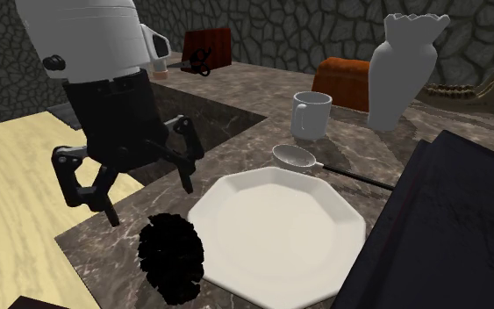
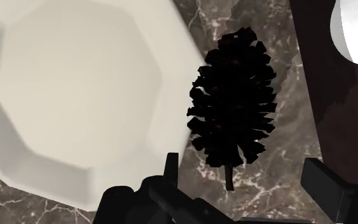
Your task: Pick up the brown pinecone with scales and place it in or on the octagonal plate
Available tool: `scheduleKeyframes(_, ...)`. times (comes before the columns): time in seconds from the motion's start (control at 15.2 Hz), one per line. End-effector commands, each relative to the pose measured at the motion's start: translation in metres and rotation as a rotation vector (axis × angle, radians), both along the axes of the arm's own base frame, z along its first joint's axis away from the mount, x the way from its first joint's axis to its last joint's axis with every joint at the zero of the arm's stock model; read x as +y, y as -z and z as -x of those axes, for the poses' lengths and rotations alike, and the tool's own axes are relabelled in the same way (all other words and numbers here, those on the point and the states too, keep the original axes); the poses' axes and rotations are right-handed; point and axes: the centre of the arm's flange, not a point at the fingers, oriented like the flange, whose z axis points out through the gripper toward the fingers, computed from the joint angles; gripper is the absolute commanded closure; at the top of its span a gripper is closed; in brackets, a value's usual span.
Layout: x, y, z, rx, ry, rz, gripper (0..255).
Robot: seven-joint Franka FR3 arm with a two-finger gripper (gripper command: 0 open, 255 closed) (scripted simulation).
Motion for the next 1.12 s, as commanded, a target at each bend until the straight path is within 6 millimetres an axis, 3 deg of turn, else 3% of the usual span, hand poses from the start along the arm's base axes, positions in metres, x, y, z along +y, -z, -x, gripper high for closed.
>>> scheduleKeyframes(0.0,0.007,0.008,0.002,0.007,-0.032,0.02,0)
scheduleKeyframes(0.4,0.003,0.037,0.004,0.007,-0.032,0.02,0)
scheduleKeyframes(0.86,0.003,0.037,0.004,0.007,-0.031,0.02,0)
scheduleKeyframes(0.92,0.003,0.037,0.004,0.007,-0.031,0.02,255)
scheduleKeyframes(1.06,0.003,0.037,0.004,0.007,-0.032,0.02,255)
